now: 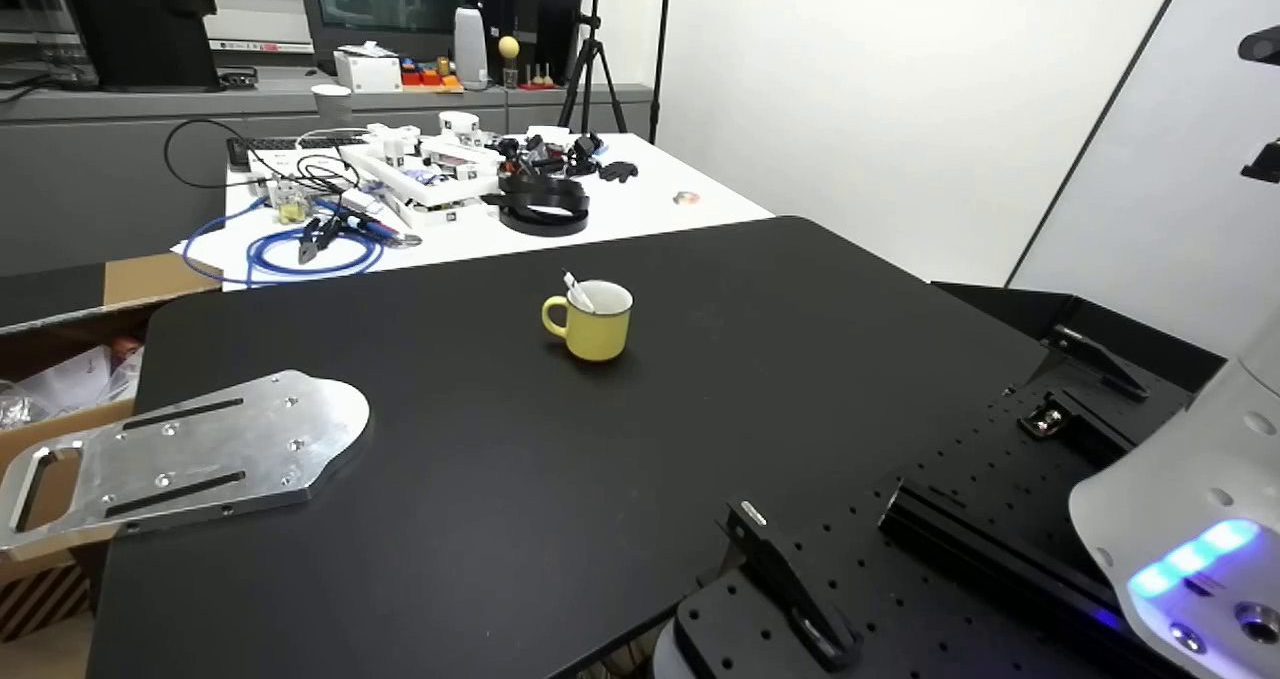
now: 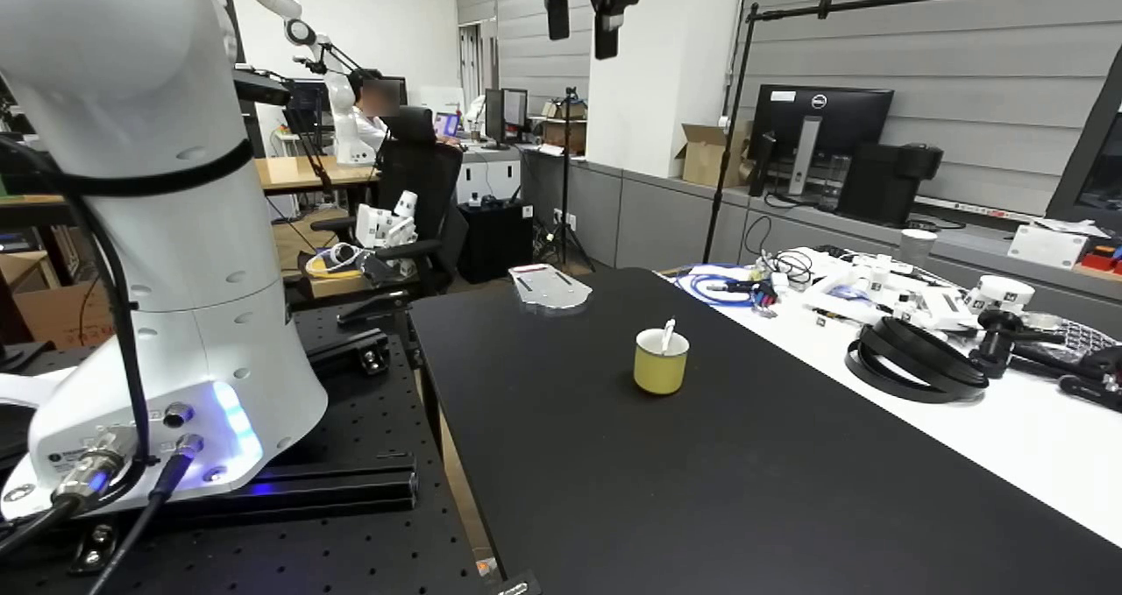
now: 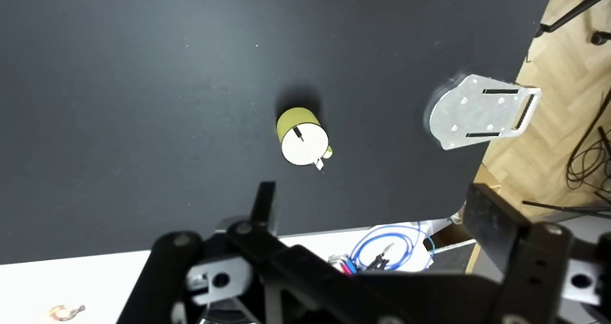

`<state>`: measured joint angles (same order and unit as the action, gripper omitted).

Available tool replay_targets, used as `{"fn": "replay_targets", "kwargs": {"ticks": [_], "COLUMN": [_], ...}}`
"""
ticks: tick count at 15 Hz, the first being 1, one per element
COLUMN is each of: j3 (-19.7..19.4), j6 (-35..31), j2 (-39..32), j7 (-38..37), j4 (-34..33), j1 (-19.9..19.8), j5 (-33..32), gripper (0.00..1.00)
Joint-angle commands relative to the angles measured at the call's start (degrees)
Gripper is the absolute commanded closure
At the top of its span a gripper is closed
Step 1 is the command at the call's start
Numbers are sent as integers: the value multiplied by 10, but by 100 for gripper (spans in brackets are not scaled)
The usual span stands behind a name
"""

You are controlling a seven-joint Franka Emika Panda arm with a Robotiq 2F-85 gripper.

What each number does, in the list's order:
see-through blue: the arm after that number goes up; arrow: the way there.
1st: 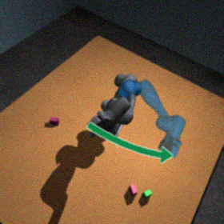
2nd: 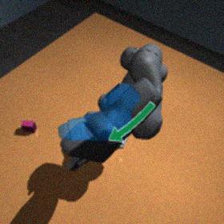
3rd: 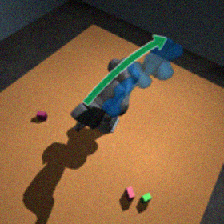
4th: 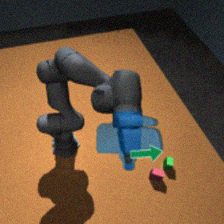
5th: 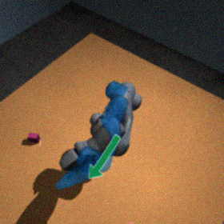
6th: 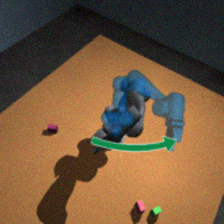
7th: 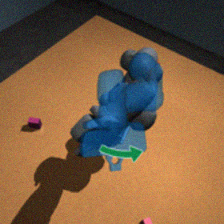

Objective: Remove the pen out of the cup and put it on the table

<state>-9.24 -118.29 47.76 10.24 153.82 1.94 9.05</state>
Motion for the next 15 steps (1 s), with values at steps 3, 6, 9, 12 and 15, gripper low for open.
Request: {"fn": "replay_targets", "kwargs": {"ticks": [3,6,9,12,15], "j3": [2,4,-1,13,42], "j6": [-21,-70,-129,-185,-232], "j2": [-120,-210,-318,-428,-540], "j7": [34,62,113,165,211], "j4": [-23,-32,-51,-88,-150], "j1": [7,16,34,45,38], "j5": [-2,-1,19,37,52], "gripper": [0,0,0,0,0]}}
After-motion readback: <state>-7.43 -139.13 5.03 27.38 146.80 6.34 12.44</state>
